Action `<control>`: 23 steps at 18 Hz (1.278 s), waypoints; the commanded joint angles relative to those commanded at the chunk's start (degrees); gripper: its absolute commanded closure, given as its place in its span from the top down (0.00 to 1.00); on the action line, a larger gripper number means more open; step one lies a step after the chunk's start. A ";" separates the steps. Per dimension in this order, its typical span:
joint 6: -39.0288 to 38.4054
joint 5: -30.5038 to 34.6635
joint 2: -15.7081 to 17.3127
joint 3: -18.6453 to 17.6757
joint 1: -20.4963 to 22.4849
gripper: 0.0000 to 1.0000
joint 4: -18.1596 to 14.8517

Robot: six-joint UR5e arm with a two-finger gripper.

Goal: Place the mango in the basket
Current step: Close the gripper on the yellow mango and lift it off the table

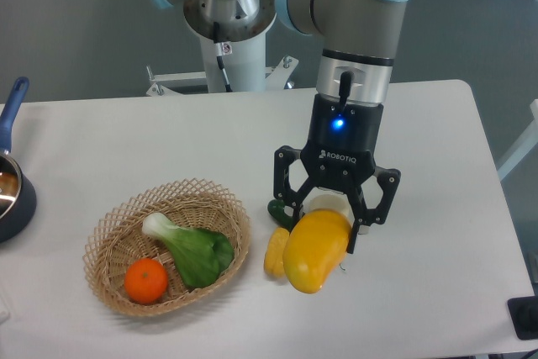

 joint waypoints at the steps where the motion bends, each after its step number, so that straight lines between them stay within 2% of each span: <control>1: 0.00 0.09 0.00 -0.17 0.00 0.56 0.00; 4: 0.00 0.09 0.35 -1.23 0.00 0.56 1.40; 23: -0.62 0.09 -0.97 -1.05 -1.58 0.56 1.49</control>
